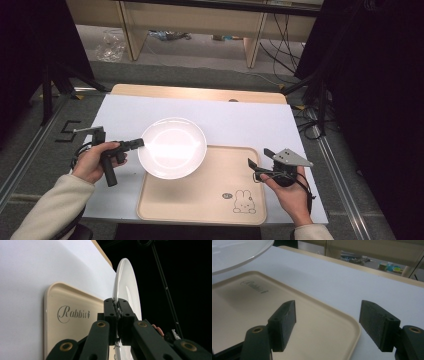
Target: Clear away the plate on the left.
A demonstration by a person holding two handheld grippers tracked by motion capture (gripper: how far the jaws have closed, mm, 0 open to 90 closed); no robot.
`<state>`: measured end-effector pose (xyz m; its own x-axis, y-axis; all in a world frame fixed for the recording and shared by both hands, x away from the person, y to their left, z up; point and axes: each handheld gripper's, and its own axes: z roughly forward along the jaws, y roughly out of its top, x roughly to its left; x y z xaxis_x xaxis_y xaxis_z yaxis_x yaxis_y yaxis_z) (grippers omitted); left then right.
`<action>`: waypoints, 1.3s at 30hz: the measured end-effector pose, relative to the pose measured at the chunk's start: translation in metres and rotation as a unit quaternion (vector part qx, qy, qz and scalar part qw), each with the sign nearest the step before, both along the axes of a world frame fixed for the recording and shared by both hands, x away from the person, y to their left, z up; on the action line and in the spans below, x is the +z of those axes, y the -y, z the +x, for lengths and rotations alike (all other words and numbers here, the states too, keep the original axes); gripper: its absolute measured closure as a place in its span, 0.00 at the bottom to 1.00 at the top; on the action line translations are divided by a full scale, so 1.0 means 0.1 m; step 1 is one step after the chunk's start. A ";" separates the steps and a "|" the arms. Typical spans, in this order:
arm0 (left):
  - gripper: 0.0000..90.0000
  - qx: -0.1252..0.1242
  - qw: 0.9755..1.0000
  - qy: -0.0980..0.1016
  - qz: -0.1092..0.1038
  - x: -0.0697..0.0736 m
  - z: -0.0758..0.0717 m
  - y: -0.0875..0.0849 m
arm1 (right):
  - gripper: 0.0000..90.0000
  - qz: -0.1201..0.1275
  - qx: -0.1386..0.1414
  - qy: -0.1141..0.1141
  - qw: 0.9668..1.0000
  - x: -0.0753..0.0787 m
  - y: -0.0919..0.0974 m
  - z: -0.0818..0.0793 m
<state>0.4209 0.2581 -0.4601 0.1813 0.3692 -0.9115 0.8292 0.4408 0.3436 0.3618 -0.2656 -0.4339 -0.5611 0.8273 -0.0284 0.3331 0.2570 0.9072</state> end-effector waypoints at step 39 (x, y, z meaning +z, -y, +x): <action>0.96 -0.048 0.998 -0.032 0.006 -0.02 -0.06 0.37 | 0.34 -0.002 -0.001 0.009 1.000 0.00 0.00 0.01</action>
<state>0.4153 0.2207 -0.4619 0.1582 0.3646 -0.9176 0.8875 0.3548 0.2940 0.3627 -0.2659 -0.4341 -0.5590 0.8282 -0.0408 0.3178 0.2595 0.9119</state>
